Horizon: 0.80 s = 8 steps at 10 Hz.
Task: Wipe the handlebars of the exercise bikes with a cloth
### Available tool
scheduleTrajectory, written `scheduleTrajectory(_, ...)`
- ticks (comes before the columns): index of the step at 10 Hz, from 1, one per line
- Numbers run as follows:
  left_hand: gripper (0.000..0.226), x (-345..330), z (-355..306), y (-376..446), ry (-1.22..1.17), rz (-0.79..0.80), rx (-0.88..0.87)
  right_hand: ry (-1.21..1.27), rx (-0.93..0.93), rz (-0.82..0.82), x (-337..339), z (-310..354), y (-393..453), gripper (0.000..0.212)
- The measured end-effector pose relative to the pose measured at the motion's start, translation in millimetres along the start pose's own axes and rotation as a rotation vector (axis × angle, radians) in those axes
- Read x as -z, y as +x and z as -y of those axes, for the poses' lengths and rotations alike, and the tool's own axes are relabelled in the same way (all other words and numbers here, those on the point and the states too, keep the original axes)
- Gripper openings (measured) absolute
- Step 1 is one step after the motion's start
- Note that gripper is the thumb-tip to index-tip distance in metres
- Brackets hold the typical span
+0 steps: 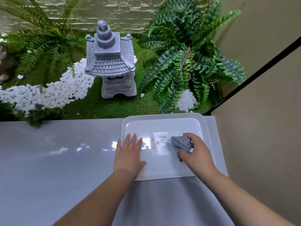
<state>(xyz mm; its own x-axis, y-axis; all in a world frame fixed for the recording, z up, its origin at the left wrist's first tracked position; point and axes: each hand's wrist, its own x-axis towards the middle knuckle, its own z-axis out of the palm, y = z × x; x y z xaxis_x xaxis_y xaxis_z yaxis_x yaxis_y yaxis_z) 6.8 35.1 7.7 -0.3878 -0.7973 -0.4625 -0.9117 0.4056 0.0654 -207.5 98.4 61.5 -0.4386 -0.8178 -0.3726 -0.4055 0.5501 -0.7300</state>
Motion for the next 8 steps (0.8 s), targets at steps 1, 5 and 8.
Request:
scheduleTrajectory(1,0.083,-11.5,3.4,10.0,0.012,0.012,0.012,0.035,0.056,0.020,-15.0,-9.8,15.2,0.047)
scheduleTrajectory(5,0.083,-14.9,7.1,15.0,0.003,0.026,0.006,-0.374,0.445,0.191,-52.7,-45.3,35.3,0.039)
scheduleTrajectory(8,0.076,28.9,8.7,-8.1,-0.010,0.067,0.003,-0.602,0.424,0.384,-3.8,-28.7,13.7,0.066)
